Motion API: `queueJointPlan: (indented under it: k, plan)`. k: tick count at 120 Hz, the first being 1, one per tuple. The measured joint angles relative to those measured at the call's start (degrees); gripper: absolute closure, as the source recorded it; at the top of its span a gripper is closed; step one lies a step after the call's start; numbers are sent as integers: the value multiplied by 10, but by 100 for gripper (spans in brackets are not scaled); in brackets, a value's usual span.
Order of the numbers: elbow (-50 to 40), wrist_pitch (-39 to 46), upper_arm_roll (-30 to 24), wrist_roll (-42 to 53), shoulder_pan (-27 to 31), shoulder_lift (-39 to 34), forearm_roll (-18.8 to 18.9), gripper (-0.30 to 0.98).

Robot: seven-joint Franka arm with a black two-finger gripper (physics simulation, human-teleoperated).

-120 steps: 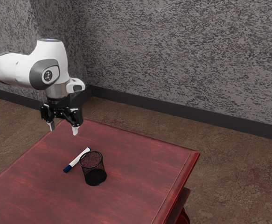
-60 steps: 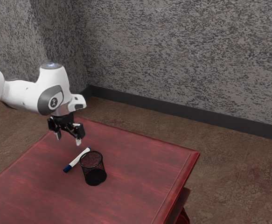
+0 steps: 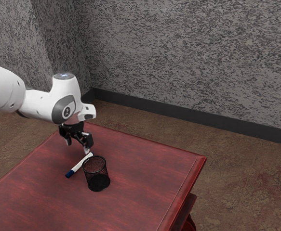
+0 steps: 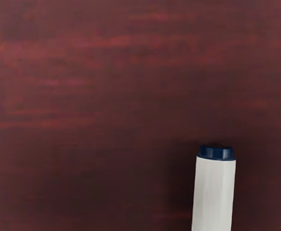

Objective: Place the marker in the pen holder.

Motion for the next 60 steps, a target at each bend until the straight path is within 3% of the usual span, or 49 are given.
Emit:
queueJointPlan:
  k: [60]
  plan:
    - [-15,-1,-2,30,-1,15,-38,0]
